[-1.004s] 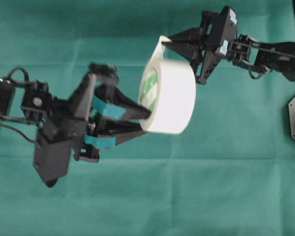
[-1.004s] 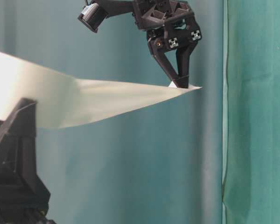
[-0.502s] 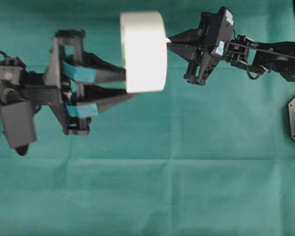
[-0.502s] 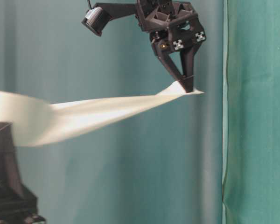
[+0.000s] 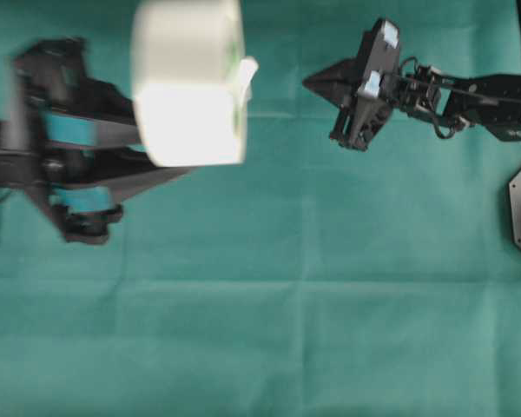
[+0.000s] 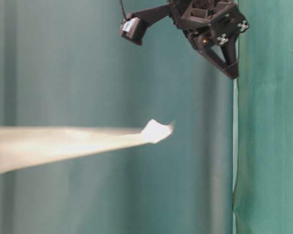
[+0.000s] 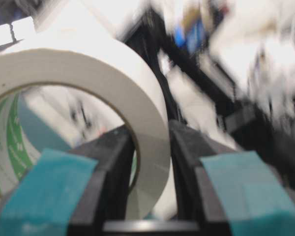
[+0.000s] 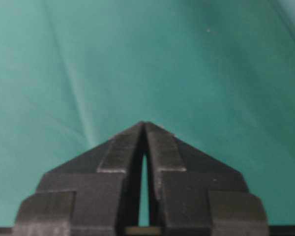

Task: Peel off the duct tape with your right arm.

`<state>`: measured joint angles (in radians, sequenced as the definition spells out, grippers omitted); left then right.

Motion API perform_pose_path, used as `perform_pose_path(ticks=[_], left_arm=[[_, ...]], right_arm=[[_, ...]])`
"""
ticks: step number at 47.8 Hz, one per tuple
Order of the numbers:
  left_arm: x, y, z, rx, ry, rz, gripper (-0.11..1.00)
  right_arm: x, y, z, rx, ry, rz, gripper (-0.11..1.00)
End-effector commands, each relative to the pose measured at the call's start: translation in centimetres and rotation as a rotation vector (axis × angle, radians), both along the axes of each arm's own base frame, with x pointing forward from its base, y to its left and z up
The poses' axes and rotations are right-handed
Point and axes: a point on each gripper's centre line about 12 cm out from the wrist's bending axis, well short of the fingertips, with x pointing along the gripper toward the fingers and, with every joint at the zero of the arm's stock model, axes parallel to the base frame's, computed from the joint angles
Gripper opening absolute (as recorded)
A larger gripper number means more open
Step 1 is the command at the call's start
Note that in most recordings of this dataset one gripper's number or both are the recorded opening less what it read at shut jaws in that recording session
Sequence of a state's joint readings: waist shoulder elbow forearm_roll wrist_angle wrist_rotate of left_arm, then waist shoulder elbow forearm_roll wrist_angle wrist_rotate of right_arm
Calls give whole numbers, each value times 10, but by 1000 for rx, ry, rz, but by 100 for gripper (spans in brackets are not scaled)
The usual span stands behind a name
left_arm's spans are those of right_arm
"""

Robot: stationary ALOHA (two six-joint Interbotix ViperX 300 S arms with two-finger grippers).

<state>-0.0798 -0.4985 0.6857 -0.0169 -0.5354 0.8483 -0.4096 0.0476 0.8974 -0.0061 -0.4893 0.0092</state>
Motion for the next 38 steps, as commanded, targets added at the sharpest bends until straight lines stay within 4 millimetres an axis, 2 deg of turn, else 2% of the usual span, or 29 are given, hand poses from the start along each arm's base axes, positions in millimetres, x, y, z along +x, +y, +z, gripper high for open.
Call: perform_pose_path(ticks=[1, 10, 38], left_arm=[[-1, 1, 13, -6, -44, 3, 20], [-1, 1, 12, -11, -41, 1, 20], [0, 1, 5, -8, -23, 1, 20]], right_arm=[[2, 0, 9, -8, -30, 0, -10], [0, 2, 12, -9, -31, 3, -10], [-16, 43, 52, -59, -122, 115, -10]])
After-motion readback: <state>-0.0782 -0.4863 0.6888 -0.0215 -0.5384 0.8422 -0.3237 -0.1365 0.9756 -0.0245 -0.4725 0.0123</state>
